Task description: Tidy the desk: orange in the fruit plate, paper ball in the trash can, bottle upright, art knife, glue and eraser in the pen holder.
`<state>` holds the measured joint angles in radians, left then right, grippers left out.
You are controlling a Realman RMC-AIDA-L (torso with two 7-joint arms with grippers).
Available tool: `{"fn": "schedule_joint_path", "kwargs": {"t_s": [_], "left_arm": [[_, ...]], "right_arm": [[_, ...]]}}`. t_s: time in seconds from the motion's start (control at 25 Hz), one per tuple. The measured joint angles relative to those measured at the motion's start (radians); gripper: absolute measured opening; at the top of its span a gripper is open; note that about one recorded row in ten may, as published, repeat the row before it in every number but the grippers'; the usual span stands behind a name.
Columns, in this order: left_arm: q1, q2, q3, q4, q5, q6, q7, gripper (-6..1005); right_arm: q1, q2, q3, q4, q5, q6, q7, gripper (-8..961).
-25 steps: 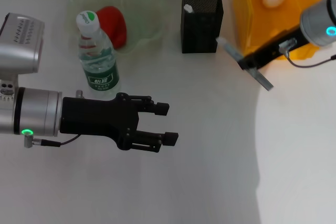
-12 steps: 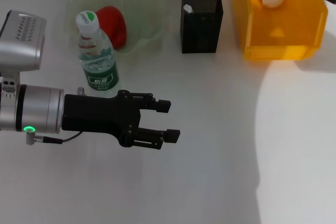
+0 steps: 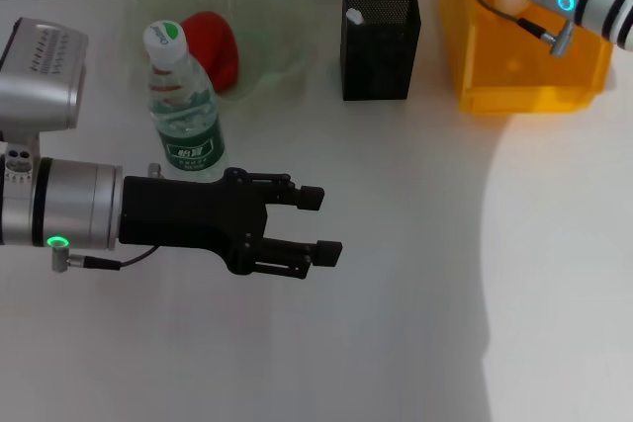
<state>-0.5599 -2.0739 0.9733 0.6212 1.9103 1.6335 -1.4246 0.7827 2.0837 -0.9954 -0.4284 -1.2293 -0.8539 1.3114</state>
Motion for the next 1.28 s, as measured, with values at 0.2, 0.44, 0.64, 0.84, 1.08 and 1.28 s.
{"fn": "schedule_joint_path", "kwargs": {"t_s": [0.2,0.44,0.64,0.84,1.08,1.28], "left_arm": [[0.001,0.002,-0.002,0.0,0.0,-0.005,-0.001,779],[0.003,0.005,-0.008,0.0,-0.001,-0.008,-0.001,779],[0.0,0.005,-0.01,0.0,-0.001,-0.021,-0.001,779],[0.009,0.012,-0.02,0.015,-0.022,-0.015,-0.002,779],[0.018,0.032,-0.032,0.059,-0.016,0.036,-0.049,779],[0.022,0.056,-0.032,0.065,-0.012,0.079,-0.079,780]], "right_arm": [[0.046,0.003,-0.003,0.064,0.003,0.056,-0.053,148],[0.023,0.002,-0.005,0.059,0.002,0.018,-0.039,291],[-0.078,-0.003,-0.037,-0.065,-0.035,-0.062,0.048,399],[-0.311,-0.012,-0.068,-0.354,-0.158,-0.332,0.252,506],[-0.457,-0.032,0.19,-0.442,-0.503,-0.977,0.212,774],[-0.497,-0.019,0.274,-0.35,-0.632,-1.157,0.092,823]]}}
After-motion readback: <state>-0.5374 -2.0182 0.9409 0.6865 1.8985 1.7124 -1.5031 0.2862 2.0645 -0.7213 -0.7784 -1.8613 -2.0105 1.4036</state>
